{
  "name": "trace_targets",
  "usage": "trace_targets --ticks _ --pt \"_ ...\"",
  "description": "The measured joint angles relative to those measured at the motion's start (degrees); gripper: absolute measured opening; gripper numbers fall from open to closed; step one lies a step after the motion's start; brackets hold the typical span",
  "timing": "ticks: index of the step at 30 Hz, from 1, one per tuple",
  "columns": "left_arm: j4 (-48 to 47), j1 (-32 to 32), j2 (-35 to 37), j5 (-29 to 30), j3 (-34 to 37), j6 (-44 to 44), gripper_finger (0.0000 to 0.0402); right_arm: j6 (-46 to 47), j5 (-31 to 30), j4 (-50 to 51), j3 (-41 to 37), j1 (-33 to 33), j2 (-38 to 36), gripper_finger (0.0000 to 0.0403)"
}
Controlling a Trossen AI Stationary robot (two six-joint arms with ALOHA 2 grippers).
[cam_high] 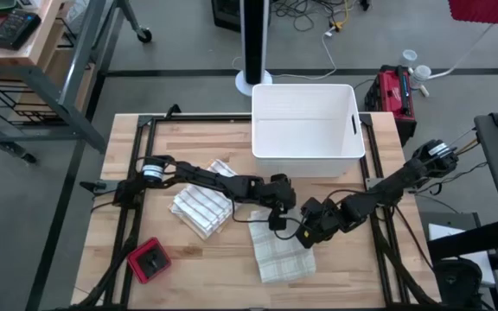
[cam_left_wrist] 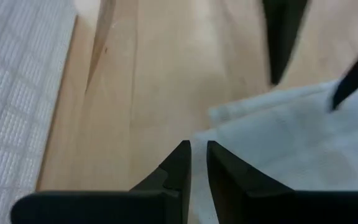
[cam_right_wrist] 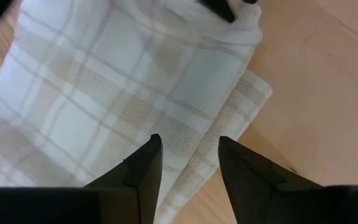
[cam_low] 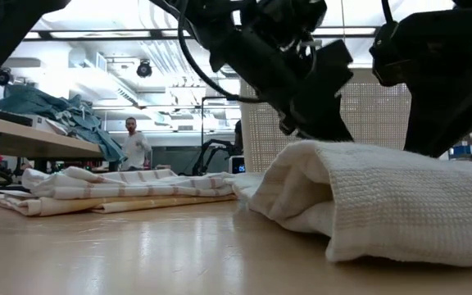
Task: Fold towel
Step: Fold the light gray patterned towel
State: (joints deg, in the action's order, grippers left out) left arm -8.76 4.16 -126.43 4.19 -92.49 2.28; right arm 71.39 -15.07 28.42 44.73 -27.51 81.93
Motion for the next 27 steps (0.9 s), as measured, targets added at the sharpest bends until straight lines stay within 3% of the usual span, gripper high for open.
trace_targets --ticks 8,15,21,27 --pt "-3.15 0.93 0.57 -6.18 0.04 -1.23 0.0081 1.19 2.2 -1.72 -0.04 0.0 4.84 0.0172" --pt "-2.98 1.1 0.57 0.89 0.35 -0.92 0.0104 -1.2 4.33 -7.18 0.0 0.0 9.04 0.0176" --pt "-2.34 1.01 0.57 0.87 0.37 0.19 0.0092 -1.65 3.84 -8.52 0.04 0.0 9.18 0.0141" --pt "-2.37 0.92 0.57 1.32 0.37 0.26 0.0069 -1.92 3.09 -9.16 0.04 0.0 8.61 0.0078"
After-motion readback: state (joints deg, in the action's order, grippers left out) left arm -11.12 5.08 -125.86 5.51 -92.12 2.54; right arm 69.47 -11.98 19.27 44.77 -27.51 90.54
